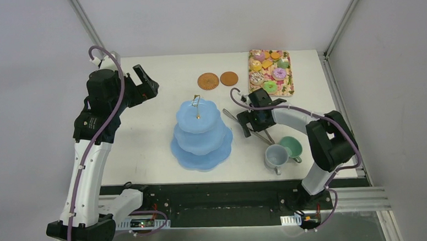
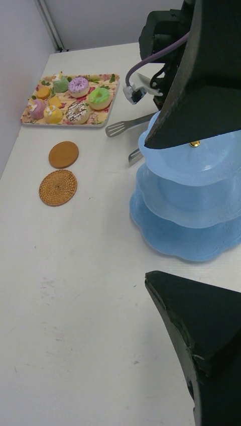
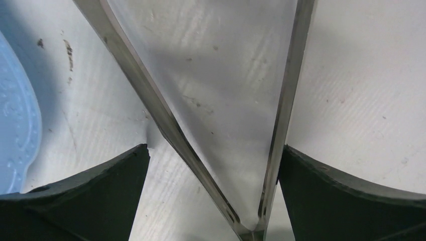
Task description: Serve the afternoon tea
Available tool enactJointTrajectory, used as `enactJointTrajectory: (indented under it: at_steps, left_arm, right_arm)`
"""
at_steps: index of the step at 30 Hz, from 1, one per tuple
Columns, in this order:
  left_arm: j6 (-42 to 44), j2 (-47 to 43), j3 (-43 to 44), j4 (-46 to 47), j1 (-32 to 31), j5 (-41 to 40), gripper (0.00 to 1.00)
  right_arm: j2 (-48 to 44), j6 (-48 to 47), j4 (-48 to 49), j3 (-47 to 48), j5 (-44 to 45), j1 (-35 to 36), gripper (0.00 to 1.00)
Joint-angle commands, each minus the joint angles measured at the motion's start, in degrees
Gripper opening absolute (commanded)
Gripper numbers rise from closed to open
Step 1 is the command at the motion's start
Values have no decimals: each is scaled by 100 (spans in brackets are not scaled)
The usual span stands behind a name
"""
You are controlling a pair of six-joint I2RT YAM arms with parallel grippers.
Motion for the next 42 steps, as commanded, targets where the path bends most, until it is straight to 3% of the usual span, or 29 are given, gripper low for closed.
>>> enactJointTrajectory:
  at_steps: [1, 9, 17, 23, 28, 37, 42]
  left_arm:
    - [118, 31, 268, 190, 44, -17, 97]
    - [-84, 39, 206, 235, 40, 22, 96]
    - [-438, -141, -36, 260, 40, -21, 94]
    - [-712, -200, -148, 259, 41, -56, 92]
    - [-847, -295, -166, 152, 40, -30, 91]
    - [-976, -481, -234, -111, 40, 75, 89]
    - [-1102, -645, -286, -112, 40, 131, 88]
  right_arm:
    - [269, 337, 323, 186, 236, 163, 96]
    - [733, 1450, 364, 739, 446, 189, 81]
    - [558, 2687, 266, 761, 645, 228, 80]
    - [629, 3816, 324, 831, 1185, 501, 84]
    - [469, 3379, 729, 488, 1808, 753, 100]
    - [-87, 2137, 2067, -640, 2064, 772, 99]
    - [-80, 1982, 2416, -801, 1967, 772, 88]
